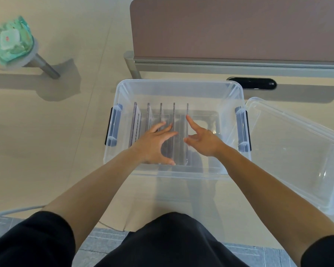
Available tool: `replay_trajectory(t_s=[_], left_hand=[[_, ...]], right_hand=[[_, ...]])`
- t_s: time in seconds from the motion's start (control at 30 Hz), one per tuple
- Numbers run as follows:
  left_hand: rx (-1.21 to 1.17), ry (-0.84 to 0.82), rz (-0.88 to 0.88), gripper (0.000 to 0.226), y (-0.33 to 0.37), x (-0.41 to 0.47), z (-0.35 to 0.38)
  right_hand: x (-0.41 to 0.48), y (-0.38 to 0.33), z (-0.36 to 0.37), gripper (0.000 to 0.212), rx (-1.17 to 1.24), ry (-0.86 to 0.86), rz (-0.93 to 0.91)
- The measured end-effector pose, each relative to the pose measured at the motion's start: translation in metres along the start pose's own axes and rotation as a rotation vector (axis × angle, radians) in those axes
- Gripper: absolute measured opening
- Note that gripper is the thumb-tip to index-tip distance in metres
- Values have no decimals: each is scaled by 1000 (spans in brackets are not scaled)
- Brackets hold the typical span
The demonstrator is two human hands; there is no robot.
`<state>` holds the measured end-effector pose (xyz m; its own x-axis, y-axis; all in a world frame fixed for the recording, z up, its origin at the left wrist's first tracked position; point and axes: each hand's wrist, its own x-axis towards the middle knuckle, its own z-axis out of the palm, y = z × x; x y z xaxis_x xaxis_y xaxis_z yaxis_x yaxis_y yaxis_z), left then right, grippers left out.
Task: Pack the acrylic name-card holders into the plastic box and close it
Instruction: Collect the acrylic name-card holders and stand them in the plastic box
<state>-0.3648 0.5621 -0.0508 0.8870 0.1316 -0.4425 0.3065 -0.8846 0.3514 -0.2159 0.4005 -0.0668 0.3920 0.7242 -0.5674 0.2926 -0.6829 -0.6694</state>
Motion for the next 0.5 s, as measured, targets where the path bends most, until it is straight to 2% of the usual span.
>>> replay_trajectory(t_s=[0.27,0.5], left_hand=[[-18,-28,-1,107,5,-3,-7],[70,-32,3,104,7,-2,-9]], right_hand=[[-4,-2,-1,78,104,29,-15],[-3,-1,2,77,139,53,-11]])
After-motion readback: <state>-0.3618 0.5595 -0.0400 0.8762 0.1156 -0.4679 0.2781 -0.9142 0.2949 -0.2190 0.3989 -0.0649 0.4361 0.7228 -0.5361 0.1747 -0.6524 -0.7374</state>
